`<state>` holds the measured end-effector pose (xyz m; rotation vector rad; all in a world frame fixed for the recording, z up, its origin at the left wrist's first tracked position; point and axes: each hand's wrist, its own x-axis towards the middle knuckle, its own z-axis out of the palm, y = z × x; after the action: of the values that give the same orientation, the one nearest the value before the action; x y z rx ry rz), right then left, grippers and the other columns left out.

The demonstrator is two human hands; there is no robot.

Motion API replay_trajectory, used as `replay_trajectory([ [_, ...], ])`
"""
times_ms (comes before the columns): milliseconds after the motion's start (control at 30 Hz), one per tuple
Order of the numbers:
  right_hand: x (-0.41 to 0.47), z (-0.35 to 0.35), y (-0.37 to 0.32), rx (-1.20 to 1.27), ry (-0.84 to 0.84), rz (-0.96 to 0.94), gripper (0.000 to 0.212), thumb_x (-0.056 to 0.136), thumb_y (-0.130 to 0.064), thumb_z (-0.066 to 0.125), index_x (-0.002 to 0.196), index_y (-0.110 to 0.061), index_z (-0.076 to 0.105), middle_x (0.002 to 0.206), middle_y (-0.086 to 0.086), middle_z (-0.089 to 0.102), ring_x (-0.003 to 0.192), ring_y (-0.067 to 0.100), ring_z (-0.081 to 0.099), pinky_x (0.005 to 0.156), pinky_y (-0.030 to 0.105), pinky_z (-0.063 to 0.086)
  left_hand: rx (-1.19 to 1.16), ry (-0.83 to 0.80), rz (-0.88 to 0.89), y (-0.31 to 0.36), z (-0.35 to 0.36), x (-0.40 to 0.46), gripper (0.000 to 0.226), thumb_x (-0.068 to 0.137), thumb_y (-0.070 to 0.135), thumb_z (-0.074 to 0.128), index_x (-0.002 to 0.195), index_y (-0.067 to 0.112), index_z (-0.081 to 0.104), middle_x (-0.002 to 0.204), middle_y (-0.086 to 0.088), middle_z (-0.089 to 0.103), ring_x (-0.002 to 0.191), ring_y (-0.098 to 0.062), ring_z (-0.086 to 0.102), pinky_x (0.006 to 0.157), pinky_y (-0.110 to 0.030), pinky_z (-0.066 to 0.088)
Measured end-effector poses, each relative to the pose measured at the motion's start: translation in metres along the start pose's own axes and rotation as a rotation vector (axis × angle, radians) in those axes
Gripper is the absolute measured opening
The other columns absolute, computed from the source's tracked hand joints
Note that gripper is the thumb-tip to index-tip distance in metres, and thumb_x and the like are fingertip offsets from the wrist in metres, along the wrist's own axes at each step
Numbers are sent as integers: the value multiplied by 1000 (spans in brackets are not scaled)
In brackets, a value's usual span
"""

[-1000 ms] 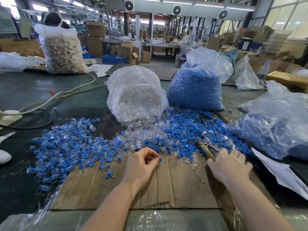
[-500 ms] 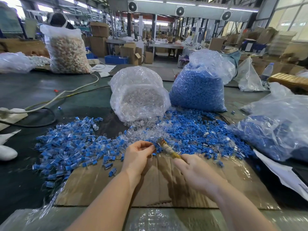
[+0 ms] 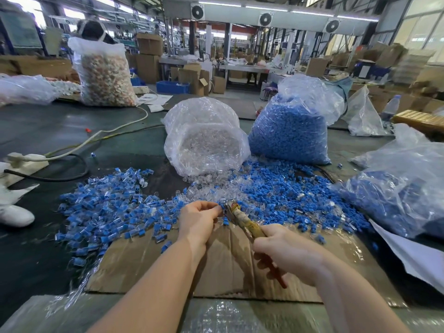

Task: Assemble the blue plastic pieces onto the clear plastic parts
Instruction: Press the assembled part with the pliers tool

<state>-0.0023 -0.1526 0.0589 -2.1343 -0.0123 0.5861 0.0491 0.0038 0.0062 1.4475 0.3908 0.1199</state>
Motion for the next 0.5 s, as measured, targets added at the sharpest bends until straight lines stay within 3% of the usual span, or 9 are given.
replay_trajectory([
  [133,-2,-1,-2,22,-44,11,10,85,-4,45,80,-12,42,76,6,47,71,21,48,58,29,41,23,9,5,5,0,-1,10,81,6,68,75,13,66,71,-5,68,54,-11,57,49,-21,47],
  [300,-4,-3,-5,41,-66,12,11,85,-3,44,82,-13,44,83,7,47,78,22,48,68,34,42,25,1,-2,10,1,-3,6,83,4,66,81,10,66,74,-7,66,58,-11,56,44,-16,47],
  [500,-8,-6,-6,59,-65,4,13,86,-2,44,80,-14,42,80,5,45,79,21,47,69,35,39,-49,-9,-54,9,2,-5,6,82,2,66,87,6,67,79,-9,67,61,-12,57,44,-13,46],
])
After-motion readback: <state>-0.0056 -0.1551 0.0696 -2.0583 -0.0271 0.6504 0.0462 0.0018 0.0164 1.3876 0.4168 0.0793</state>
